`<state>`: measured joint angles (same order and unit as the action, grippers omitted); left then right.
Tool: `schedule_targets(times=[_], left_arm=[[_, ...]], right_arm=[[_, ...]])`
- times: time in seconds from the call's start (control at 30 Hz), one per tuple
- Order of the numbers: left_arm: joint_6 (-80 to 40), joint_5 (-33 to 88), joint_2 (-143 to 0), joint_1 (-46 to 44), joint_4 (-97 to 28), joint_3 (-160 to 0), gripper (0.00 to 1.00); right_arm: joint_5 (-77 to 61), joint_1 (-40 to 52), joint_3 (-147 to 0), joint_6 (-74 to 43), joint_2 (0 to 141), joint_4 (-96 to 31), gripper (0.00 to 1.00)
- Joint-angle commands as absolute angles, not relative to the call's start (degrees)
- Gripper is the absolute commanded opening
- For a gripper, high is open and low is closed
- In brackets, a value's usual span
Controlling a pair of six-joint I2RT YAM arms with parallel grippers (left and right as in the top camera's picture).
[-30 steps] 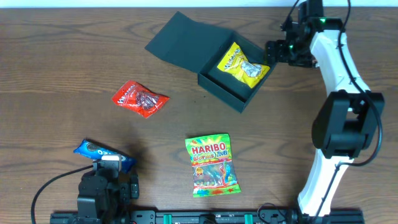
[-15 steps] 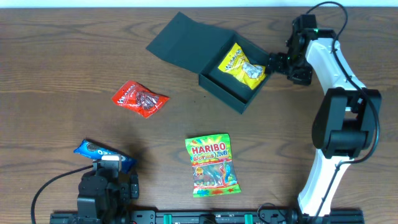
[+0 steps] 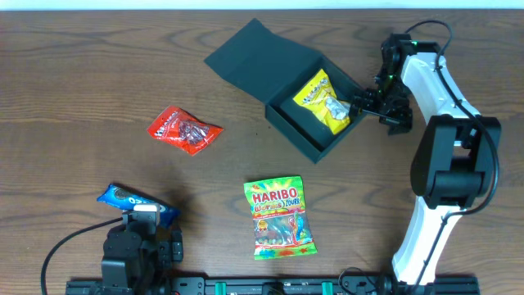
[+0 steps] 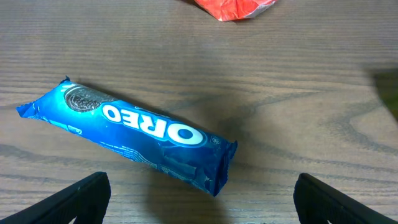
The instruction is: Pack container
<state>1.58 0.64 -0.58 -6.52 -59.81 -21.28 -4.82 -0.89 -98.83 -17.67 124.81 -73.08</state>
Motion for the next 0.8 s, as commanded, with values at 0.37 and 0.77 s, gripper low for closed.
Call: schedule_targets(times=[0.37,0.77], left_arm=[[2.4,0.0,-0.2,-6.4,-61.2,-19.7,0.95],[2.4,0.0,-0.2,-6.4,-61.2,-19.7,0.95]], right_arm=[[-5.4,6.8,-98.5,-17.8,121.4,-70.8,0.99],[-0.4,0.0,-98.5,-9.1,110.6,-64.5,0.99]])
